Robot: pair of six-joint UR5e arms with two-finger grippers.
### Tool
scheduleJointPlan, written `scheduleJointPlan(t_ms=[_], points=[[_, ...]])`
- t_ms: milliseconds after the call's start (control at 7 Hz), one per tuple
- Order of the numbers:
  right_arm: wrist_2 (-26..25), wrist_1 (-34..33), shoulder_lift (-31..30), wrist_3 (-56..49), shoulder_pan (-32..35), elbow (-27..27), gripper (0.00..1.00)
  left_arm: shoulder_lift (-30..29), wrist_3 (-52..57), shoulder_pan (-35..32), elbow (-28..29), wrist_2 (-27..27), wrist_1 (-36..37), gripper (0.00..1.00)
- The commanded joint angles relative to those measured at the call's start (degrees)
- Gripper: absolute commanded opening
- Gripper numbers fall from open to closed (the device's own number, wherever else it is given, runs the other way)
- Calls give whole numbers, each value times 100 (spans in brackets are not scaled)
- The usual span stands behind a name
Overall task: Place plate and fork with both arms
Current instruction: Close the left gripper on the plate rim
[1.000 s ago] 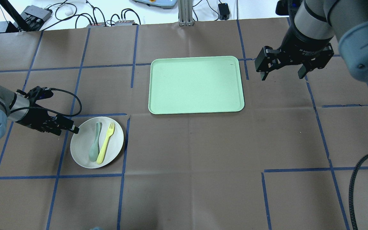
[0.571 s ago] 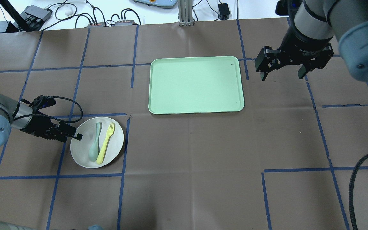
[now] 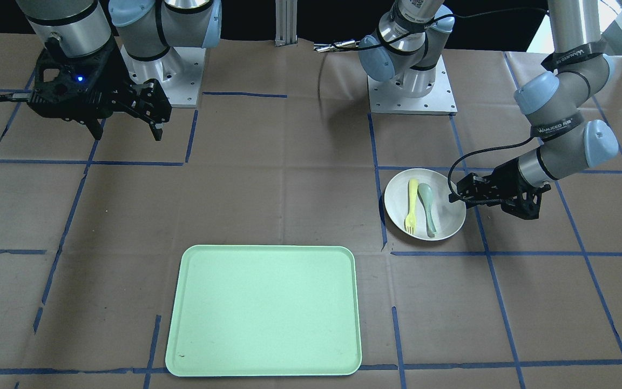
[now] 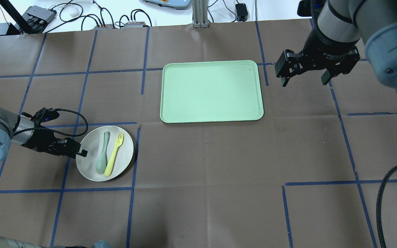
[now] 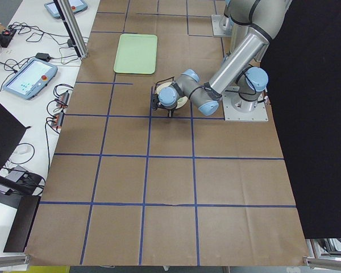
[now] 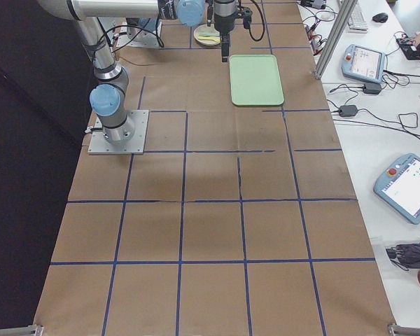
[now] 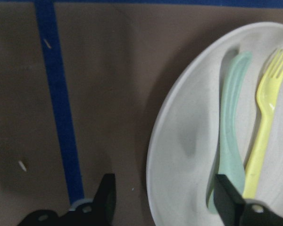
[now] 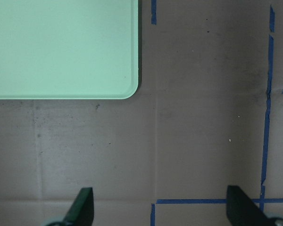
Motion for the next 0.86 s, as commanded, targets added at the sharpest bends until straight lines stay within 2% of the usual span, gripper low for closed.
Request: scheduleJointPlan(t_ms=[0, 286, 429, 571, 714], points=[[0, 0, 0, 0, 9, 0, 100, -23, 7, 4, -5, 0, -2, 51], [0, 0, 0, 0, 0, 0, 100, -285, 16, 48, 39, -9, 111, 37], [0, 0, 0, 0, 0, 0, 100, -217, -54, 83, 13, -9, 112, 25], [0, 0, 0, 0, 0, 0, 100, -199, -63, 83, 13, 0, 112, 8], [0, 0, 0, 0, 0, 0, 100, -164, -72, 83, 4, -9, 112, 0]])
